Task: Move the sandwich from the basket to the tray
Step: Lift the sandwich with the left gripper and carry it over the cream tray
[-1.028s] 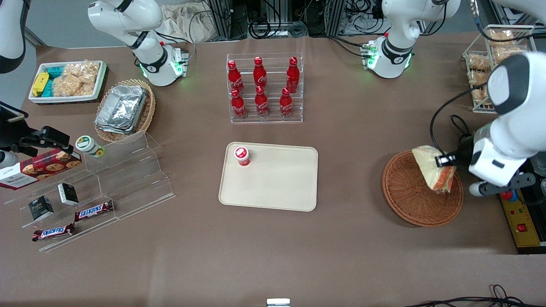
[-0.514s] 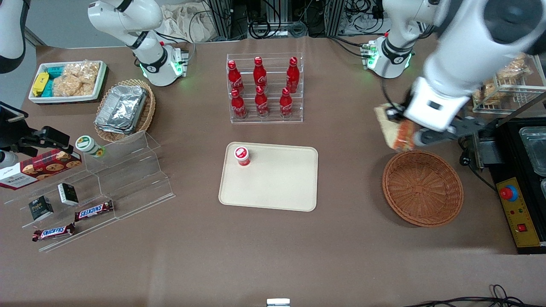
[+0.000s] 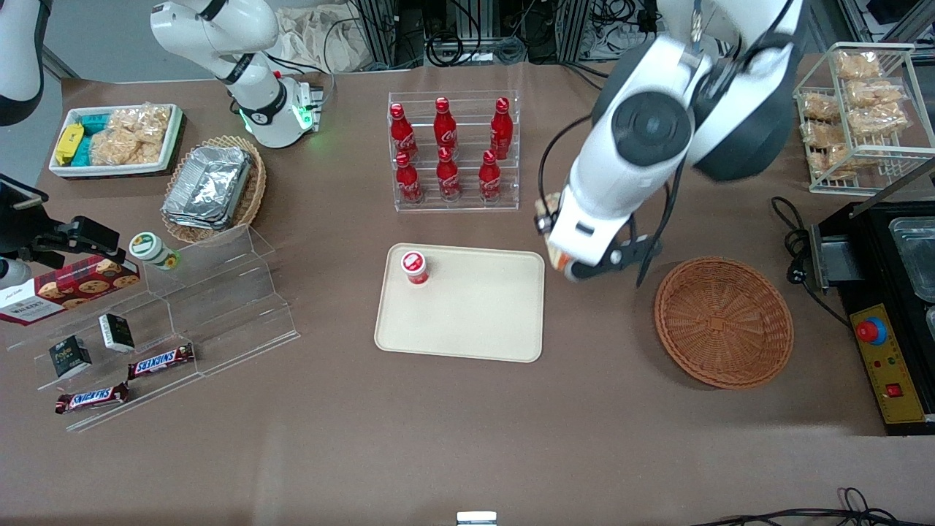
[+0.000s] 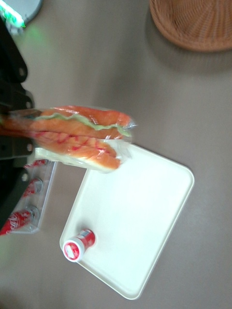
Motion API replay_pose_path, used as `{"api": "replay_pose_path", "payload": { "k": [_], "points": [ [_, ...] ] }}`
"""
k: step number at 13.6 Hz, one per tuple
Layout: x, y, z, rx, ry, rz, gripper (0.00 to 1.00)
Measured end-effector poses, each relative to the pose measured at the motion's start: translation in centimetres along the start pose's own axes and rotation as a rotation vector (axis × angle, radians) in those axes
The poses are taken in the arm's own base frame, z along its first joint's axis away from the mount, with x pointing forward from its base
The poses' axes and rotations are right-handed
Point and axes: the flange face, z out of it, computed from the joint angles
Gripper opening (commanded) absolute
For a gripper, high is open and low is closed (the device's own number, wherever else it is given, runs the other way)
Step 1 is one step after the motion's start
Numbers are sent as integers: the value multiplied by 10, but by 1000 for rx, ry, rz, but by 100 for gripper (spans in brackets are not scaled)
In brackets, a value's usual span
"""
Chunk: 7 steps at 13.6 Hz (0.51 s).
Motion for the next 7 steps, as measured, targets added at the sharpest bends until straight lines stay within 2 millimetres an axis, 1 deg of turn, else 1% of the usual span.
{"api": "replay_pose_path", "payload": {
  "k": [2, 4, 5, 7],
  "points": [
    [22, 24, 53, -18, 6, -32, 0],
    [34, 45, 111, -12, -4, -48, 0],
    [39, 52, 137, -2, -15, -53, 0],
    [45, 59, 180, 23, -33, -55, 0]
  ]
}}
